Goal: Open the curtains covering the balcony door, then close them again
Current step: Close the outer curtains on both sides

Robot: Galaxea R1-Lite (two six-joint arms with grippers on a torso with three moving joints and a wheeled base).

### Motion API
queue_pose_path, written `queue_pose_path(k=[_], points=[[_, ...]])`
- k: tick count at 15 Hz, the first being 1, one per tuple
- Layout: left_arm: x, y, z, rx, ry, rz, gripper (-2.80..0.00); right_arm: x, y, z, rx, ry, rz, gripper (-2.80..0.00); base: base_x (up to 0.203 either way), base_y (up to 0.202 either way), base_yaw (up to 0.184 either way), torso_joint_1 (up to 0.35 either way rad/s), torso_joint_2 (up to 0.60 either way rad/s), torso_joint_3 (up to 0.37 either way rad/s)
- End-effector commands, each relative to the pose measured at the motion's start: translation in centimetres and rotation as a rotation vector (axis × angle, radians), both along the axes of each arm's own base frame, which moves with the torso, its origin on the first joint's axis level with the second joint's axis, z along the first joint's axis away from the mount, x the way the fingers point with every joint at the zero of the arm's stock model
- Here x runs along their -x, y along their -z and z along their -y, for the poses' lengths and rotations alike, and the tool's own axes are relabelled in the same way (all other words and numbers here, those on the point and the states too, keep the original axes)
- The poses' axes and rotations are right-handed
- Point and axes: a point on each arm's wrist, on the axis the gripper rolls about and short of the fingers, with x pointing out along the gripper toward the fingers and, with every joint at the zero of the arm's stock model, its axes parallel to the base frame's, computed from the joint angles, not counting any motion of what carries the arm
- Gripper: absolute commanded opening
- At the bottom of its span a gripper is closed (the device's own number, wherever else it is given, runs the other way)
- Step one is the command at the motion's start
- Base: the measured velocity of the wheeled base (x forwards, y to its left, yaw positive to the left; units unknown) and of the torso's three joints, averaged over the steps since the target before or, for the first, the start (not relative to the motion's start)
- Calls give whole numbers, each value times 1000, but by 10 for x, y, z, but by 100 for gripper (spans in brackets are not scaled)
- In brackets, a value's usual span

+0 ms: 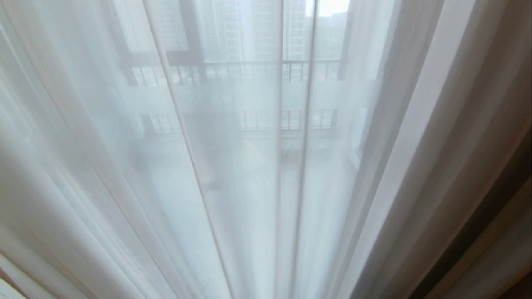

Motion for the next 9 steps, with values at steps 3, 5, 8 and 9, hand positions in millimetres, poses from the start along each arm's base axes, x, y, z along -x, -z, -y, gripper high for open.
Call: queue_pose_path(k=[3, 5, 8, 9], points=[[0, 0, 0, 0, 0, 2, -280, -25, -45, 15, -13, 119, -14, -280, 0, 0, 0, 0, 0, 0], [0, 0, 0, 0, -2, 2, -280, -32, -59, 21, -11, 165, -8, -280, 0, 0, 0, 0, 0, 0], [0, 0, 0, 0, -1, 2, -280, -37, -71, 25, -6, 182, 0, 0, 0, 0, 0, 0, 0, 0], [0, 0, 0, 0, 0, 2, -280, -39, -73, 27, -6, 184, 1, 0, 0, 0, 0, 0, 0, 0]])
